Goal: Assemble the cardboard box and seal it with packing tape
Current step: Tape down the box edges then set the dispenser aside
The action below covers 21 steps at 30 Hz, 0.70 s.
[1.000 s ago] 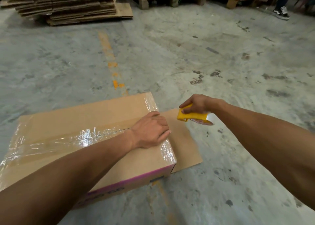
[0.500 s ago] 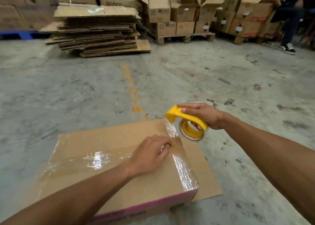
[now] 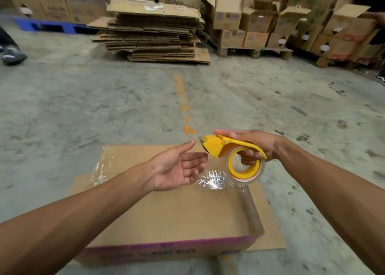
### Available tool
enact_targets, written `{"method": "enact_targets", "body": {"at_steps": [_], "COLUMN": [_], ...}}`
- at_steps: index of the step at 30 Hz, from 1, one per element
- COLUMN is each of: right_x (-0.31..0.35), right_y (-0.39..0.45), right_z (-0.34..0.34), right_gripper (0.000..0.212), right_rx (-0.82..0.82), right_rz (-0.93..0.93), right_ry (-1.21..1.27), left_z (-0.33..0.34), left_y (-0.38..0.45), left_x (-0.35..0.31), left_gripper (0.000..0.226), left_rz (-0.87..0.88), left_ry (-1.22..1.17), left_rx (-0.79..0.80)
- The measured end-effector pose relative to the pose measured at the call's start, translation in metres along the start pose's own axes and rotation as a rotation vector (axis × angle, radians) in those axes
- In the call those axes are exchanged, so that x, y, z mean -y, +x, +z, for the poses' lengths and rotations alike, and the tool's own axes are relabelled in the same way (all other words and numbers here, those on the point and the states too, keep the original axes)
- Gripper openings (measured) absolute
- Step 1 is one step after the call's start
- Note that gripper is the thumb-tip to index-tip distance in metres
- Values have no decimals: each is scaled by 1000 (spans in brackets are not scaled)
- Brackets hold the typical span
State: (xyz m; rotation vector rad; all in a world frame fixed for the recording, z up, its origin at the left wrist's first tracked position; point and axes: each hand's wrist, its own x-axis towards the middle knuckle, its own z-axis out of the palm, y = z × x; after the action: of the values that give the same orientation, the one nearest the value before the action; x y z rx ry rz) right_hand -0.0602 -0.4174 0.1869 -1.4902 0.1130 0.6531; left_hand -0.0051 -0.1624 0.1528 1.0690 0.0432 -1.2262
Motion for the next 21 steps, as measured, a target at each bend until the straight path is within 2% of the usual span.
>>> {"method": "enact_targets", "body": {"at_steps": [15, 21], "right_x": [-1, 1], "right_y": [2, 0], "right_z": [-8, -10], "right_gripper": [63, 63], "right_rx": [51, 43], "right_rz": [-59, -74], "right_ry": [119, 130], "left_z": [17, 15], "left_y": [-6, -6], "left_x": [1, 1], "left_gripper": [34, 11], "left_rz": [6, -6], "left_ry": [-43, -18], "left_rx": [84, 103]}}
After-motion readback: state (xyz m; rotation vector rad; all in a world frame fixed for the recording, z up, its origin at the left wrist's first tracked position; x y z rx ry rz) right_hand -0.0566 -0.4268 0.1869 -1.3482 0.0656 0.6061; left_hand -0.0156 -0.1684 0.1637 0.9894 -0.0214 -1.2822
